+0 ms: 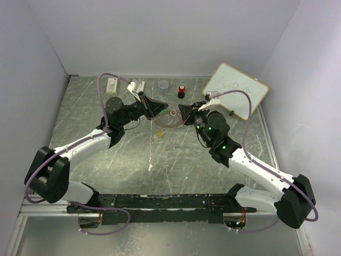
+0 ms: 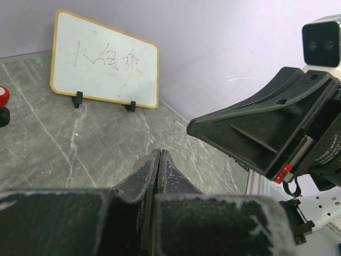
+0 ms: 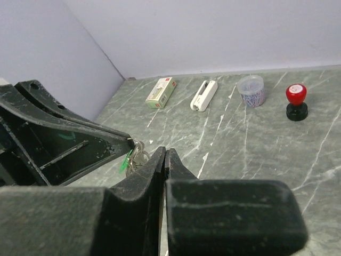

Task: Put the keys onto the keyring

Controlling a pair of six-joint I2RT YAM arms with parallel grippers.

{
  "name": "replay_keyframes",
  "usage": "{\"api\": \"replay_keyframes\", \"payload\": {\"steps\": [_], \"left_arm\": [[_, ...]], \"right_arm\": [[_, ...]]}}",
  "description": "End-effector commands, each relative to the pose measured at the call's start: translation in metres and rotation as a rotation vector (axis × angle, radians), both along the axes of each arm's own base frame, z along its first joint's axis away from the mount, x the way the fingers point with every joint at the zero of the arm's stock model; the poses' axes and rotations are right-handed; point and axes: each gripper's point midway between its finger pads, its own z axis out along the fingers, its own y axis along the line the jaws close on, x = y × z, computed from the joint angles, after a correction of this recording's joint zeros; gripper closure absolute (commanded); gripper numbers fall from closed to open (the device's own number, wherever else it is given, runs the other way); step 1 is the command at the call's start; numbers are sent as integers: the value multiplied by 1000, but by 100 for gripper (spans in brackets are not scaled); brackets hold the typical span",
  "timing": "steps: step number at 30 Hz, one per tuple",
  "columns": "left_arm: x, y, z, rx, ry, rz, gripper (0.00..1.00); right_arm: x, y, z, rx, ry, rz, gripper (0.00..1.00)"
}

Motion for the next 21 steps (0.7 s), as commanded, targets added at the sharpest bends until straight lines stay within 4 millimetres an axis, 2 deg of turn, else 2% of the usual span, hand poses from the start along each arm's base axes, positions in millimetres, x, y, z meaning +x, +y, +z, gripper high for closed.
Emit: {"api": "replay_keyframes", "payload": {"steps": [1, 6, 17, 21], "left_arm": [[-2, 0, 31, -25, -91, -23, 93], [-1, -1, 30, -21, -91, -32, 93], [-2, -2, 29, -7, -98, -48, 93], [-2, -2, 29, -9, -97, -47, 93]], "right_arm": [[-5, -8, 0, -73, -35, 7, 95], [-9, -7, 2, -116, -61, 36, 88], [-9, -11, 0, -137, -64, 32, 86], [-11, -5, 0, -152, -75, 75, 84]]}}
